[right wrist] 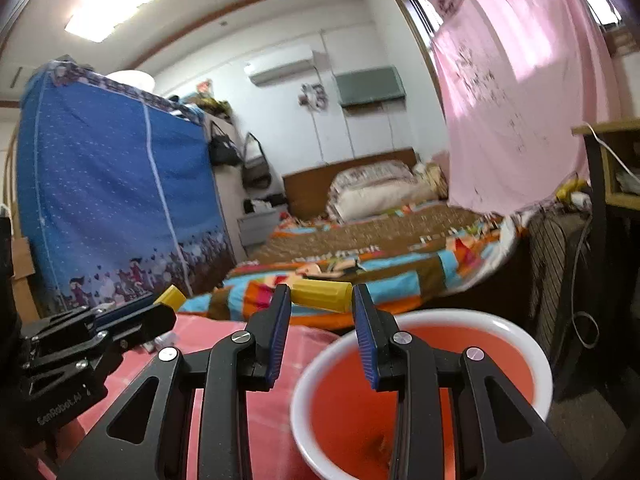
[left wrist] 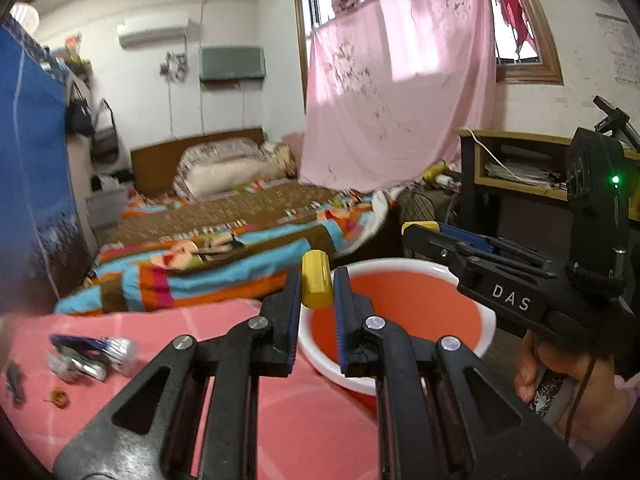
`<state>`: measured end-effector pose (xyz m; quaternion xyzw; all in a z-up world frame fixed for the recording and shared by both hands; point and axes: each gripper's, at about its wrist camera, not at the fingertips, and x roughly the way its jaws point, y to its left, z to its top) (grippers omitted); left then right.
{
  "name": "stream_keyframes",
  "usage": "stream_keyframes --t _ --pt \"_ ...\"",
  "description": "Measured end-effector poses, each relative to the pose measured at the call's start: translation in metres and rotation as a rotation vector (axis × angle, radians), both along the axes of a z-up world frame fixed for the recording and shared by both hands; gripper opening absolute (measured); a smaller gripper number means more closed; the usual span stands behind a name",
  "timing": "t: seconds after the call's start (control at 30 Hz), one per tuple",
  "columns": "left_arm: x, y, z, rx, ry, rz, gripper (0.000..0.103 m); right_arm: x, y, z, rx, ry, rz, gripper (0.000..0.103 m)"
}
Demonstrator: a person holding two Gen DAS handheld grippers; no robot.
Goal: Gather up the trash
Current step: 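Lift both yellow items and carry them over the orange bucket, then open both grippers to drop the yellow items into the bucket, then move both tools back over the trash on the bedspread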
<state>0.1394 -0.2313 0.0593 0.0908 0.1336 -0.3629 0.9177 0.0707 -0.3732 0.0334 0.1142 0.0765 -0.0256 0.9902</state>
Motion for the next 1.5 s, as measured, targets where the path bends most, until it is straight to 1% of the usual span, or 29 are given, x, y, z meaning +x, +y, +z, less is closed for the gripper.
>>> stream_keyframes --t 0.23,0.43,0.6,0.7,0.87,1.13,1.2,1.27,1.3,1.5 --pt "0.021 -0.023 -0.015 0.025 0.159 -0.026 0.019 0.006 -0.021 -0.014 0.058 0.099 -0.017 0.030" --pt "0.030 -0.044 -0.029 0.045 0.289 -0.039 0.019 0.010 -0.032 -0.026 0.096 0.171 -0.015 0.030" --pt "0.037 -0.055 -0.040 0.057 0.372 -0.040 0.019 0.011 -0.043 -0.035 0.136 0.220 -0.015 0.030" --pt "0.041 -0.058 -0.044 0.061 0.404 -0.030 0.019 0.011 -0.047 -0.038 0.158 0.237 -0.013 0.030" --pt "0.047 -0.062 -0.049 0.045 0.460 -0.017 0.019 0.010 -0.053 -0.041 0.182 0.253 -0.017 0.030" --pt "0.052 -0.063 -0.051 0.023 0.485 0.007 0.020 0.010 -0.060 -0.044 0.207 0.274 -0.028 0.032" --pt "0.052 -0.060 -0.050 0.017 0.478 0.011 0.024 0.010 -0.060 -0.043 0.205 0.272 -0.036 0.035" --pt "0.051 -0.058 -0.048 0.011 0.472 0.021 0.029 0.009 -0.061 -0.041 0.206 0.266 -0.041 0.043" --pt "0.051 -0.055 -0.047 0.005 0.467 0.028 0.032 0.009 -0.060 -0.040 0.206 0.262 -0.042 0.045" --pt "0.050 -0.035 -0.034 -0.044 0.415 0.081 0.046 0.008 -0.053 -0.031 0.176 0.227 -0.051 0.047"
